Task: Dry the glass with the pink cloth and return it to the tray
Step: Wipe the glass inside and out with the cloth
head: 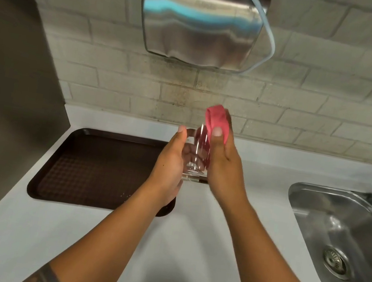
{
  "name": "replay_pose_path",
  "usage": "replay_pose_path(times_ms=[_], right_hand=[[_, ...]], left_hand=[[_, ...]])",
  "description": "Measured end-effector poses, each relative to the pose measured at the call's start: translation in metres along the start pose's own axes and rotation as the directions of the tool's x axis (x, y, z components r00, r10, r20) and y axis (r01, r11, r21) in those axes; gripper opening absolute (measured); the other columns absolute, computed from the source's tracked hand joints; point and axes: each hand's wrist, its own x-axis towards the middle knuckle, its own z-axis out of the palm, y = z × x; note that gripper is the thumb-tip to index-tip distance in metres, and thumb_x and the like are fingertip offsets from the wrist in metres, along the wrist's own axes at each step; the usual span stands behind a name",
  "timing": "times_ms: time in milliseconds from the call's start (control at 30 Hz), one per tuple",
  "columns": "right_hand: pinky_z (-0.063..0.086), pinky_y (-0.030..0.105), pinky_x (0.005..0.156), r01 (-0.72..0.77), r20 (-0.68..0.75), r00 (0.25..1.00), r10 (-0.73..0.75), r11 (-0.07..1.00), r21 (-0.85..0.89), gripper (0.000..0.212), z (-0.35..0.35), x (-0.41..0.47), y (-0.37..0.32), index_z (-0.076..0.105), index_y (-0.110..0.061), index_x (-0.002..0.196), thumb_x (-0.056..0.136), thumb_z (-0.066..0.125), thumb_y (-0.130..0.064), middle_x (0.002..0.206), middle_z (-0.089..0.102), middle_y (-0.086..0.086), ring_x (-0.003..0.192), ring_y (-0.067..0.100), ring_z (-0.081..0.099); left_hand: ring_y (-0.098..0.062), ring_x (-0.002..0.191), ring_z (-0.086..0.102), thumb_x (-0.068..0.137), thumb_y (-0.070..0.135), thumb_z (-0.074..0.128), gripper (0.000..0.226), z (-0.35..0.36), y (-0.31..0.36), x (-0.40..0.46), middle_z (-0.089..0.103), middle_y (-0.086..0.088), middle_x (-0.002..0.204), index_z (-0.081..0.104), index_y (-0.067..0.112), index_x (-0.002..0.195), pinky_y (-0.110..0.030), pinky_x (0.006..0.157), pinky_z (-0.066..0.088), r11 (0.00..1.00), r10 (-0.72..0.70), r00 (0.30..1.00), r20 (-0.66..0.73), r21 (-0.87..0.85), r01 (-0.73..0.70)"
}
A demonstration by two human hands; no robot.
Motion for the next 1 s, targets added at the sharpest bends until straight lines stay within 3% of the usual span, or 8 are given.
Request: replay_pose_path(times_ms=[67, 133, 233, 333, 400, 500, 667, 1000], right_hand=[[0.052, 0.017, 0.097, 0.034, 0.013, 0.999, -0.034, 0.999, 0.019, 0.052, 0.011, -0.027, 0.014, 0.029, -0.045, 0.162, 0.111, 0.029, -0.054, 0.143, 0.065, -0.014, 0.122, -0.01, 0.063], [0.026, 0.021, 0.122, 0.104, 0.071, 0.992, -0.099, 0.993, -0.064, 0.055, 0.024, -0.056, 0.021, 0.004, -0.06, 0.16, 0.109, 0.026, -0.054, 0.176, 0.014, -0.016, 0.155, -0.01, 0.021], [0.01, 0.016, 0.119, 0.152, 0.087, 0.988, -0.131, 0.934, -0.322, 0.057, 0.034, -0.071, 0.017, -0.011, -0.064, 0.154, 0.103, 0.015, -0.061, 0.173, -0.022, -0.021, 0.152, -0.01, 0.001], [0.029, 0.045, 0.124, 0.159, 0.031, 0.986, -0.166, 0.847, -0.507, 0.069, 0.029, -0.049, 0.004, 0.007, -0.039, 0.168, 0.101, 0.011, -0.056, 0.177, -0.016, -0.002, 0.16, 0.026, 0.017], [0.032, 0.052, 0.122, 0.152, -0.003, 0.983, -0.184, 0.816, -0.557, 0.068, 0.021, -0.022, -0.007, 0.01, -0.034, 0.169, 0.103, 0.014, -0.053, 0.178, -0.013, 0.002, 0.157, 0.035, 0.021], [0.038, 0.049, 0.121, 0.134, -0.02, 0.987, -0.159, 0.89, -0.435, 0.061, 0.008, 0.015, -0.012, 0.007, -0.038, 0.168, 0.111, 0.029, -0.045, 0.178, -0.004, 0.0, 0.155, 0.037, 0.028], [0.058, 0.051, 0.102, 0.018, 0.038, 0.999, -0.014, 0.994, -0.106, 0.061, -0.003, 0.017, -0.007, 0.0, -0.05, 0.165, 0.112, 0.03, -0.051, 0.166, 0.041, 0.004, 0.13, 0.038, 0.064], [0.039, 0.04, 0.124, 0.004, 0.046, 0.999, -0.007, 0.998, 0.066, 0.072, 0.027, -0.044, 0.02, 0.0, -0.06, 0.159, 0.105, 0.047, -0.053, 0.176, 0.007, -0.019, 0.16, 0.009, 0.021]], left_hand=[[-0.035, 0.1, 0.077, 0.111, 0.059, 0.036, 0.066, -0.001, 0.004, 0.004, 0.082, -0.024, 0.104, 0.076, 0.007, 0.108, -0.049, 0.098, 0.059, 0.999, -0.028, 0.999, -0.03, 0.015, 0.029], [-0.03, 0.111, 0.08, 0.109, 0.062, 0.039, 0.065, -0.003, 0.007, 0.007, 0.084, -0.018, 0.114, 0.071, 0.009, 0.128, -0.049, 0.106, 0.059, 0.998, -0.053, 0.997, -0.06, 0.028, 0.055], [-0.02, 0.094, 0.085, 0.109, 0.062, 0.04, 0.064, -0.008, 0.0, 0.011, 0.085, -0.016, 0.113, 0.083, 0.016, 0.119, -0.032, 0.077, 0.068, 0.997, -0.077, 0.997, 0.031, 0.022, 0.077], [-0.003, 0.09, 0.083, 0.114, 0.054, 0.033, 0.064, -0.006, -0.005, 0.009, 0.088, 0.008, 0.096, 0.09, 0.041, 0.086, -0.015, 0.071, 0.062, 0.998, -0.068, 0.983, 0.173, 0.004, 0.068], [-0.005, 0.112, 0.079, 0.114, 0.049, 0.034, 0.053, 0.001, -0.005, 0.007, 0.085, 0.009, 0.116, 0.086, 0.043, 0.108, -0.022, 0.091, 0.063, 0.998, -0.034, 0.982, 0.184, 0.063, 0.022], [-0.031, 0.132, 0.07, 0.114, 0.052, 0.03, 0.055, 0.008, -0.004, 0.003, 0.076, -0.016, 0.136, 0.067, 0.023, 0.143, -0.056, 0.117, 0.05, 0.994, -0.018, 0.996, 0.083, 0.111, 0.009], [-0.047, 0.102, 0.071, 0.113, 0.055, 0.035, 0.07, 0.007, 0.002, 0.002, 0.065, -0.044, 0.131, 0.066, -0.003, 0.137, -0.063, 0.099, 0.059, 0.997, -0.049, 0.999, -0.009, 0.062, 0.049], [-0.036, 0.122, 0.076, 0.108, 0.061, 0.042, 0.07, -0.006, -0.001, 0.008, 0.079, -0.021, 0.128, 0.076, 0.005, 0.13, -0.045, 0.102, 0.062, 0.985, -0.149, 0.989, -0.023, -0.09, 0.146]])
